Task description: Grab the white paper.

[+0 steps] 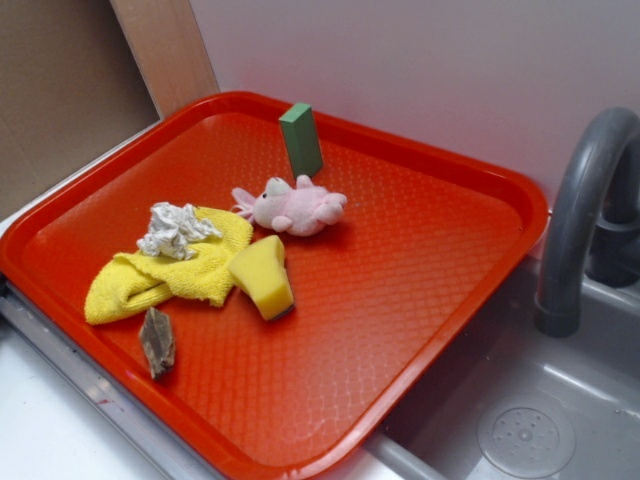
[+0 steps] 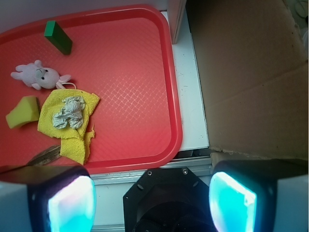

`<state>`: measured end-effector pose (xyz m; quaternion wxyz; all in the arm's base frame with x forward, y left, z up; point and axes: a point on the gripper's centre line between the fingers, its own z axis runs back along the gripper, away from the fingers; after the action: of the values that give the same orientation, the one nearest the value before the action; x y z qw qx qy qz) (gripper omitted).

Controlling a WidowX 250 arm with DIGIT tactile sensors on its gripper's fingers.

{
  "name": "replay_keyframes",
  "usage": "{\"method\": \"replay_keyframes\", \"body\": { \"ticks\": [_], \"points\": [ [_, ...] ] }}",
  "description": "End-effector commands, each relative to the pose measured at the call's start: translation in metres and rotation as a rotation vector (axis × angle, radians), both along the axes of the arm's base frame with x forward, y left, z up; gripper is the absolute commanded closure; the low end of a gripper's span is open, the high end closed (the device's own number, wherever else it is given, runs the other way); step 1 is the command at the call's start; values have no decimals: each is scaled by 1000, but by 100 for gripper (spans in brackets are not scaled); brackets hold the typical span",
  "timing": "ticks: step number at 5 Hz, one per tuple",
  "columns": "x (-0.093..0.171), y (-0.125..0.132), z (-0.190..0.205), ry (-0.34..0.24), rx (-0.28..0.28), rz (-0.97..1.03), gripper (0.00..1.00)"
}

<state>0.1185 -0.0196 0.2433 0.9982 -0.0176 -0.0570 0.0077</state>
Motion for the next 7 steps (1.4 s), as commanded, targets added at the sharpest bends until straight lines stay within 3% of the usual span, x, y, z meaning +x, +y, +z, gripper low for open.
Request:
{"method": "replay_keyframes", "body": {
  "ticks": [1, 2, 4, 5, 6, 7],
  "points": [
    [0, 0, 0, 0, 0, 0, 0],
    [14, -28, -5, -50, 10, 61, 0],
    [46, -78, -11, -90, -71, 127, 0],
    [62, -97, -35, -116, -48, 171, 0],
    [66, -117, -65, -107, -35, 139, 0],
    [64, -134, -96, -37, -36, 84, 0]
  ]
}}
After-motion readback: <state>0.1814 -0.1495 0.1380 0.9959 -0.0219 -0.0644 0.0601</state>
